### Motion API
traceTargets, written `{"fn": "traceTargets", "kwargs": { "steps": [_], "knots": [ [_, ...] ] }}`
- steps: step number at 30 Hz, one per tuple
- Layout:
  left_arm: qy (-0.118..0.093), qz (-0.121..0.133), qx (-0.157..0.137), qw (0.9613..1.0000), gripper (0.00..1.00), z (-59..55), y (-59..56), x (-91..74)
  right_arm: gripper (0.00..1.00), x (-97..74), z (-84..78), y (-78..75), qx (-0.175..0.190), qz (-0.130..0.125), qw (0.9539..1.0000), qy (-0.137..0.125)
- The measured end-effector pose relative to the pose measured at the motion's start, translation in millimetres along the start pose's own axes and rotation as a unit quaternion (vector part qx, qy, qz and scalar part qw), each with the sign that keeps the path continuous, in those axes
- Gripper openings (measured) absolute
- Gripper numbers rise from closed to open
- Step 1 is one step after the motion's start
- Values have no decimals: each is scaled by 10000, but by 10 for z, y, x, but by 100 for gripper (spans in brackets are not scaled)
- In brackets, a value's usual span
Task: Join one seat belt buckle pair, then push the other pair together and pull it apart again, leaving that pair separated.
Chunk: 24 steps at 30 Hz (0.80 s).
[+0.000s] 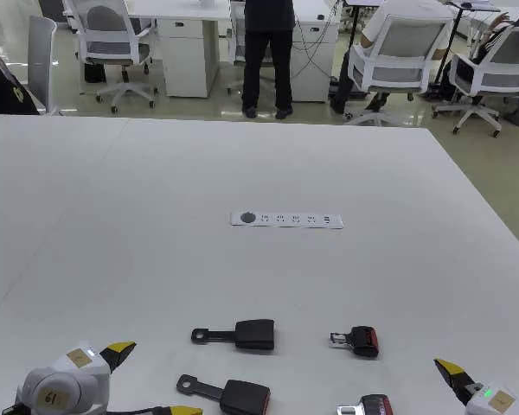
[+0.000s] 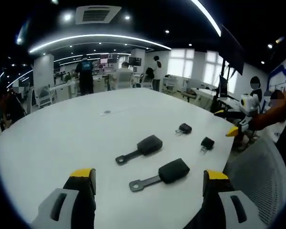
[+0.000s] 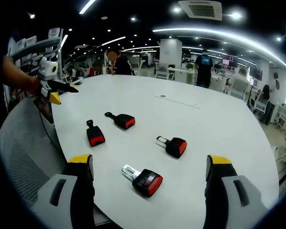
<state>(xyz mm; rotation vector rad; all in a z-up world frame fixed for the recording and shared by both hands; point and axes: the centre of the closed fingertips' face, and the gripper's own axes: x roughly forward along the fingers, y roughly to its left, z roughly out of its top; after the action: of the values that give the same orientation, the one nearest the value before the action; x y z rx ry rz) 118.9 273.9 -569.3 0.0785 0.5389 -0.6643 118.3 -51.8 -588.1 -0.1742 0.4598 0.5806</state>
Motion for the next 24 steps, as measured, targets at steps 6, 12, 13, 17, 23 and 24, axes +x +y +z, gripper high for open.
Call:
{"fn": "traceTargets", "kwargs": {
  "steps": [6, 12, 13, 17, 23, 24],
  "knots": [
    [-5, -5, -7, 10000, 95, -1, 36, 11, 99, 5, 3, -7, -4, 1, 10000, -3],
    [0, -7, -3, 10000, 95, 11, 23, 6, 99, 13, 7, -1, -1, 20, 10000, 10],
    [3, -5, 0, 10000, 95, 11, 22, 6, 99, 14, 5, 2, 4, 28, 10000, 14],
    [3, -4, -3, 10000, 95, 10, 16, 9, 100, 17, 4, 3, -3, 33, 10000, 24],
    [-2, 11, -17, 10000, 95, 12, 21, 8, 100, 20, 9, 10, 3, 37, 10000, 23],
    [5, 16, -15, 10000, 95, 9, 23, 5, 100, 20, 9, 11, 5, 34, 10000, 30]
  ]
}}
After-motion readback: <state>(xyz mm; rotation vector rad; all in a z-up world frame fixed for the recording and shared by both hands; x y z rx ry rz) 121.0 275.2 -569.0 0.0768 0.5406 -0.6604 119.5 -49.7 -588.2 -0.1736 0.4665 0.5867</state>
